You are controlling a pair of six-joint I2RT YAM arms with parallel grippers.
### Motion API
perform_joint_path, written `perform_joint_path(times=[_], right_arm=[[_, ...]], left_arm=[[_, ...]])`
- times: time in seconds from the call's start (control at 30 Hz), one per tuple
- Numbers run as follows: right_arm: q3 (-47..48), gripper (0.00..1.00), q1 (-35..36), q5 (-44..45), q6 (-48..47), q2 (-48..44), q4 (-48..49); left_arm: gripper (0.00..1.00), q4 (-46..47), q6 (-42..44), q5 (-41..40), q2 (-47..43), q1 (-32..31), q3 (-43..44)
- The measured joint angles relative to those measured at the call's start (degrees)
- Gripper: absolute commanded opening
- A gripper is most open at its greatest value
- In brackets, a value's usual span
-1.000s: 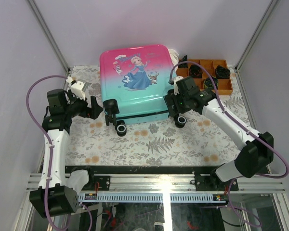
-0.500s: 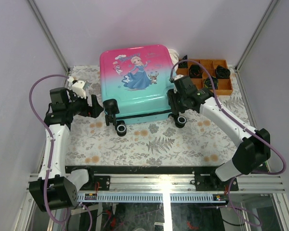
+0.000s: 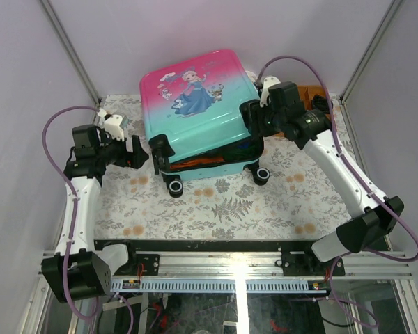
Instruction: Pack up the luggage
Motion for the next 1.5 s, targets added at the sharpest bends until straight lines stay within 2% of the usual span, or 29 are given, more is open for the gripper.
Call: perform_joint_path(times=[0.17,0.3,0.57,0.77,1.0,1.23,1.5], right_arm=[[-4.28,0.00,-7.69,-6.67,-0.57,0.07,1.29],[-10.58,0.00,-9.73,-11.02,-0.81,0.24,1.16],[-12.26,0.00,-10.05,-18.69,2.34,-0.11,0.55],[-12.96,0.00,-10.10,-19.30,2.91,-0.28,0.79],[-14.62,0.00,-10.69,-19.30,2.08,0.04,1.03],[-14.60,0.00,-10.95,-19.28,1.16,0.90,0.87],[-14.51,0.00,-10.95,-19.28,0.63,1.27,0.63]], left_arm=[[0.90,-0.04,2.51,0.04,2.91,0.07,0.66],[0.87,-0.26,7.37,1.29,6.47,0.70,0.68],[0.78,-4.79,27.91,9.88,18.36,6.36,5.16],[0.73,-5.11,41.81,15.98,24.52,8.04,7.45],[0.69,-4.20,49.44,21.31,31.80,8.02,8.68],[0.59,-3.10,54.99,26.73,39.39,7.80,11.69],[0.51,-0.17,56.57,29.11,42.95,4.85,13.88]])
